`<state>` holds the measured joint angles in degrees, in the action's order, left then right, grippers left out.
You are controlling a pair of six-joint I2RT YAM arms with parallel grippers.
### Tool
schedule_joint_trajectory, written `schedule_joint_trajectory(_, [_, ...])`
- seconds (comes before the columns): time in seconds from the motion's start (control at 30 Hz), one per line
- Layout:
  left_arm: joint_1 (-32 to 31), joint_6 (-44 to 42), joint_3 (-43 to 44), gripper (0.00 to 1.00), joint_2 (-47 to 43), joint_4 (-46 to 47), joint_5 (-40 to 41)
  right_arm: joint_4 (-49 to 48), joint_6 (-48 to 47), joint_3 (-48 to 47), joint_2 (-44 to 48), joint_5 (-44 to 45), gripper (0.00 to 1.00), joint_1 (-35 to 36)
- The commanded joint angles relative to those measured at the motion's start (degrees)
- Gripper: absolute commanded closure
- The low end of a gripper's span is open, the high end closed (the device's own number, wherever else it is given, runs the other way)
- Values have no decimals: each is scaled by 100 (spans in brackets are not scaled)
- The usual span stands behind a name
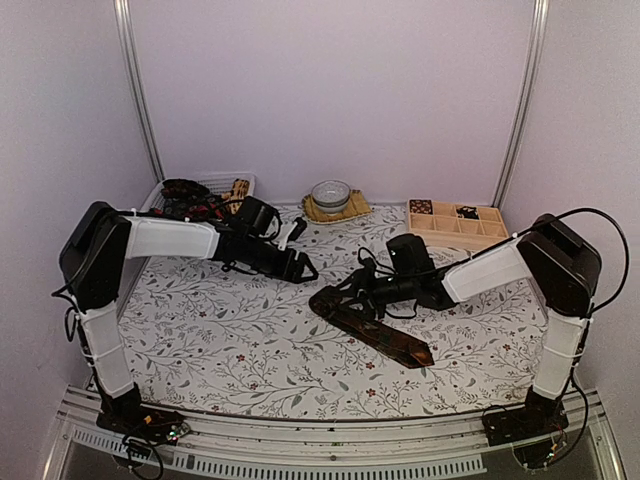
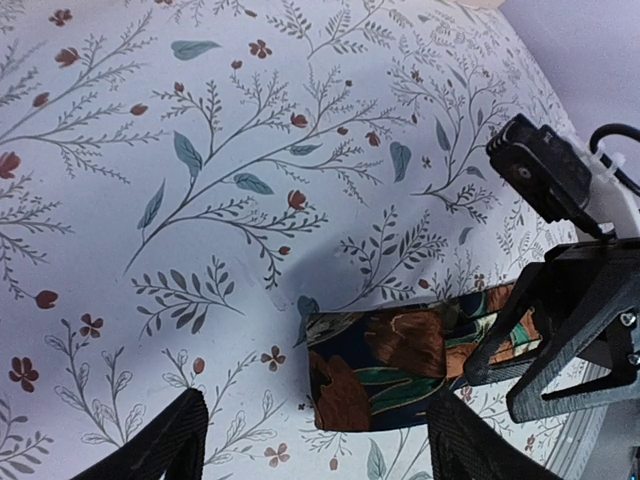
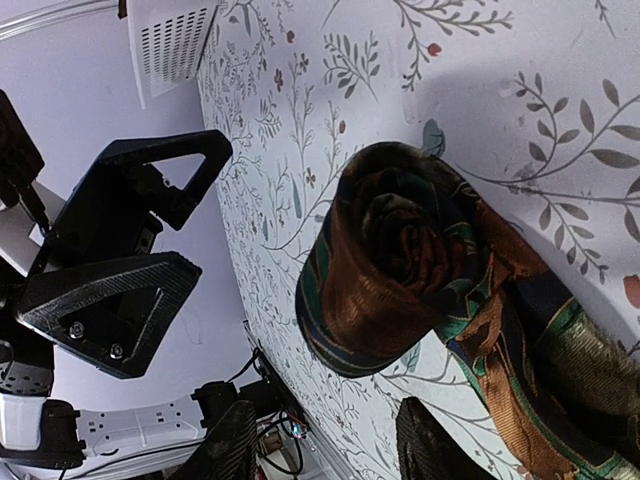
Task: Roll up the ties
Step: Roll the tie at the center of the board.
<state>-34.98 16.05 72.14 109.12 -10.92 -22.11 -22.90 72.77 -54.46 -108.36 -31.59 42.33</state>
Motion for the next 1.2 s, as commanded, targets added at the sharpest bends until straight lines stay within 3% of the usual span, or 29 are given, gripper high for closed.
schedule_joint_trajectory(0.0, [40,-108,-69,27,262,201,-141,-226,282,-180,-586,106,52,13])
schedule_joint_trajectory(0.67, [-285,-302,-21,30,725,320,-9,-19,368,-561,-1068,204,53,-4])
schedule_joint_trajectory(1.17, [-415,-512,-74,27,514,176,-24,-17,206,-380,-1252,155,72,-58])
